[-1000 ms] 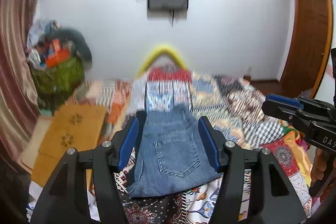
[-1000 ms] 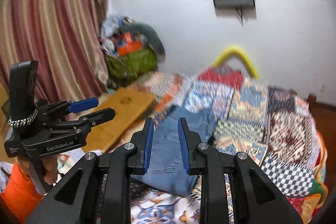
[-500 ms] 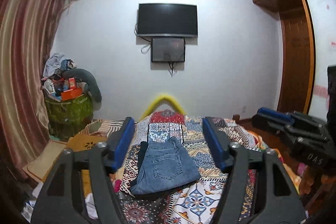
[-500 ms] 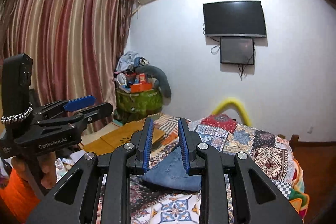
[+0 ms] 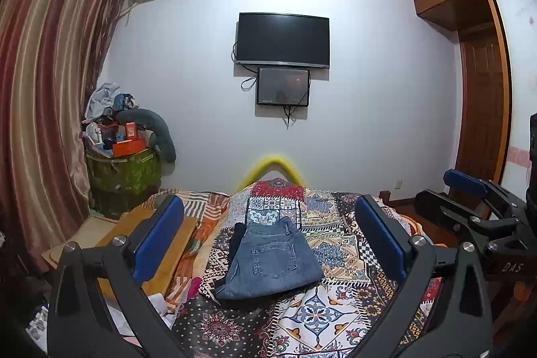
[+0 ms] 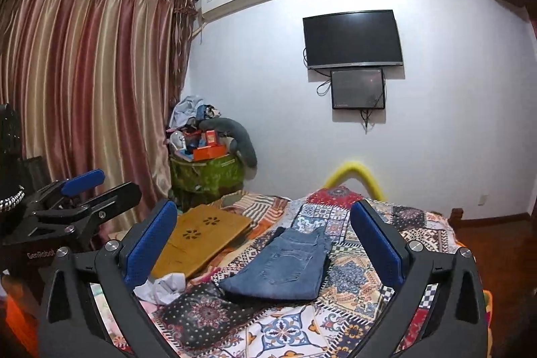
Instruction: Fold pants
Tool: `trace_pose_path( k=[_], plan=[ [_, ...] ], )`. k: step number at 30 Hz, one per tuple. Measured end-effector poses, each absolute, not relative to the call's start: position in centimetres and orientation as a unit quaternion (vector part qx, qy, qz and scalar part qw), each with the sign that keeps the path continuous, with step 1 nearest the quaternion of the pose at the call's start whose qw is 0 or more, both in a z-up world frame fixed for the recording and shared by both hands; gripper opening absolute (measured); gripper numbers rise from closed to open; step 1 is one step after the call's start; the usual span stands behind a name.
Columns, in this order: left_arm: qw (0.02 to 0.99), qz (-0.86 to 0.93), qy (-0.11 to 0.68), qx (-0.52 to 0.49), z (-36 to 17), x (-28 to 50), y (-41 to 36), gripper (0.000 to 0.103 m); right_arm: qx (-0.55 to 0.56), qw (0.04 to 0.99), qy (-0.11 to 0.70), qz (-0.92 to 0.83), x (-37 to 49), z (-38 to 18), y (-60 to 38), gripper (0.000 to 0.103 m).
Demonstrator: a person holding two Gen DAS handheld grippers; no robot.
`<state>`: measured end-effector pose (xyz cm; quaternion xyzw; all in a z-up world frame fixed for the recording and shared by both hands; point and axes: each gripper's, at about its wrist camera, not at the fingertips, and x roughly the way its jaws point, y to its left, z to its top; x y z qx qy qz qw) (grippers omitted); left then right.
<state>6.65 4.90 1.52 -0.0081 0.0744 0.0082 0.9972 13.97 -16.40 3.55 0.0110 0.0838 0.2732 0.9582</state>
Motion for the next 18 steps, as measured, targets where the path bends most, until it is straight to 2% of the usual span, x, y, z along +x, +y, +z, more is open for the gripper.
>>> trace_pose_path(
  k=[18],
  plan=[
    [0.997, 0.004, 0.083, 0.000, 0.6, 7.4, 4.7, 0.103, 0.016, 0.958, 0.107, 0.266, 14.0, 2.3, -17.4, 0.103]
  ],
)
